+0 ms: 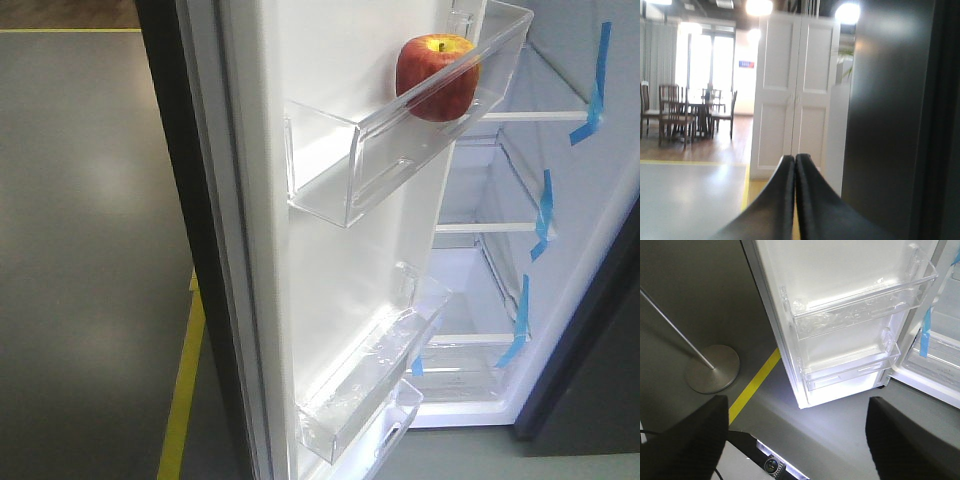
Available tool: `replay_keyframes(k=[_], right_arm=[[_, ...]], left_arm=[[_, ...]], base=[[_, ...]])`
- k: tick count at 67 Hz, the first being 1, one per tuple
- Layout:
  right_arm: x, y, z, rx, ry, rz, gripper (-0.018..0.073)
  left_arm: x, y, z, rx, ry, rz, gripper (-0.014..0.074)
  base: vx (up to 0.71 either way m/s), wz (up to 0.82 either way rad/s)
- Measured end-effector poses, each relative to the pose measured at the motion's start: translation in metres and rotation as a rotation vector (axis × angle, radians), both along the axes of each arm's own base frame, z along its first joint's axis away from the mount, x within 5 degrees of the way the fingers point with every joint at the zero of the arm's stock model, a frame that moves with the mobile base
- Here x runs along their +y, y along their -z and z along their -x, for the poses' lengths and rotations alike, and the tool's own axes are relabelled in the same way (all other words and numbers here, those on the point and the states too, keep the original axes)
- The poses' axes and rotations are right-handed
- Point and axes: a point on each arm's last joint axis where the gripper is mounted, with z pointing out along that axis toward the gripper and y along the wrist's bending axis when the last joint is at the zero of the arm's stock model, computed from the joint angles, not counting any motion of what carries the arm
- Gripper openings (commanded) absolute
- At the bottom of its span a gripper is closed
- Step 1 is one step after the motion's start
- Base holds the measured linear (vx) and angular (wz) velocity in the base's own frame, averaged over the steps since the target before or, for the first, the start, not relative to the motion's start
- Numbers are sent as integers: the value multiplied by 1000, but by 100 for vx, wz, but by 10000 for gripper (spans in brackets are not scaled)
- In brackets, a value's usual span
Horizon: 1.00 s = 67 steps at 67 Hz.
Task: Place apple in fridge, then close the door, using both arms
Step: 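Withdraw the right gripper down and away from the shelf, then reach the left gripper toward the outer face of the refrigerator door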
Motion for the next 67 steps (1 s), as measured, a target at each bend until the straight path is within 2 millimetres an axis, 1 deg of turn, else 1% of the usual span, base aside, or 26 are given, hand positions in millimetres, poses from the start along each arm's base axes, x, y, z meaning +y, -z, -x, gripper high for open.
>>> replay_keyframes(k=[8, 15, 19, 24, 32, 40, 50, 53, 59, 67], right_arm=[[0, 0, 0, 4, -2, 1, 540], [0, 0, 0, 5, -2, 1, 540], [0, 0, 0, 6, -2, 2, 540], [0, 0, 0, 7, -3, 2, 540], [0, 0, 0, 7, -3, 2, 540], [0, 0, 0, 7, -3, 2, 540], [0, 0, 0, 7, -3, 2, 540], [0, 0, 0, 7, -3, 2, 540], [0, 0, 0, 7, -3, 2, 540], [0, 0, 0, 7, -3, 2, 540]], left_arm=[[0, -37, -2, 47, -1, -1, -6], [0, -59, -12, 148, -7, -20, -6], [0, -67, -20, 222, -13, -35, -6], [0, -78, -36, 331, -20, -54, -6], [-1, -87, -62, 515, -28, -71, -6], [-2, -89, -92, 698, -31, -88, -6], [-4, -94, -129, 865, -29, -129, -6], [-4, -92, -143, 923, -27, -138, -6], [-5, -92, -163, 1007, -24, -149, -6], [-9, -85, -190, 1125, 14, -173, -6]], base=[[0, 0], [0, 0], [0, 0], [0, 0], [0, 0], [0, 0], [0, 0], [0, 0], [0, 0], [0, 0]])
